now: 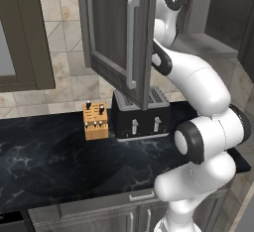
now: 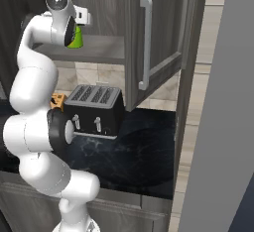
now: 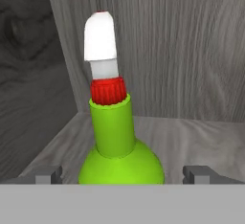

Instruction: Open the cabinet. Pick the spray and place it next to the sink. Then close the cabinet.

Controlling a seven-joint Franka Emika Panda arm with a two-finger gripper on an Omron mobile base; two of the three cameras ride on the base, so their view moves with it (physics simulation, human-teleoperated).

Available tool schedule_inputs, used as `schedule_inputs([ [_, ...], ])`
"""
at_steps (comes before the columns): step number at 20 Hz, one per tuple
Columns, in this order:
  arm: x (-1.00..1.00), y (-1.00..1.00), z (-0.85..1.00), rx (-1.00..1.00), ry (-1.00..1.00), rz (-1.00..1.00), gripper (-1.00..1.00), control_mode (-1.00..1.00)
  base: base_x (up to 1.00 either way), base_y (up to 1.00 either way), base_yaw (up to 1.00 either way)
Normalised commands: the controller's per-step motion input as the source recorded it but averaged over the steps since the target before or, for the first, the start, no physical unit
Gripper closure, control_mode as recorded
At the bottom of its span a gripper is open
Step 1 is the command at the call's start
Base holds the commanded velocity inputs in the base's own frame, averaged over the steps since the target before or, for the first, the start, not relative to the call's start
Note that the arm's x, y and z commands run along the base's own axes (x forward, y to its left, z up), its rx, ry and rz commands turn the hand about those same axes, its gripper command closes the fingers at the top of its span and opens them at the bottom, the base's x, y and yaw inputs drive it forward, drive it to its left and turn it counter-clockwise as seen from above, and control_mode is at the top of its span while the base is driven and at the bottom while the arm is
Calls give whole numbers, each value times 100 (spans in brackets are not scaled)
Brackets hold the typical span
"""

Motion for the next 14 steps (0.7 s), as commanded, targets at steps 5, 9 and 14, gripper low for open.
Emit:
schedule_inputs([
  [5, 23, 2, 0, -1, 0, 0, -100, -100, 0, 0, 0],
  [9, 6, 13, 0, 0, 0, 0, -100, -100, 0, 0, 0],
  [14, 1, 20, -1, 0, 0, 0, -100, -100, 0, 0, 0],
])
